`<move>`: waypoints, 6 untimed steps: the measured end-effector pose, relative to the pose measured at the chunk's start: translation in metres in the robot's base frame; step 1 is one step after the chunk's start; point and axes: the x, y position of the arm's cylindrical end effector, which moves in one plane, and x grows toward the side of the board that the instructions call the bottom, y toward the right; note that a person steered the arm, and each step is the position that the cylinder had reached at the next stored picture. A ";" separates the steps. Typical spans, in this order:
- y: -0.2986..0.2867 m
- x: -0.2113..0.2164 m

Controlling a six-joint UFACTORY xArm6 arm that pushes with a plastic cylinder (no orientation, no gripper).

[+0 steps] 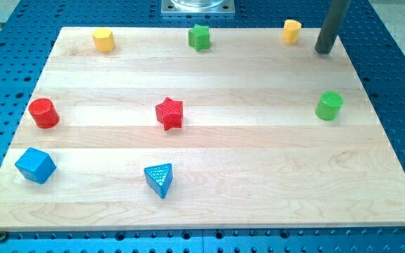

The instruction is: Slide the red star to the bottom left side of the green star

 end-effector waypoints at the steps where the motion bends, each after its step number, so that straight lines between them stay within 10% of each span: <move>1: -0.074 0.074; 3: -0.187 0.225; 6: -0.304 0.198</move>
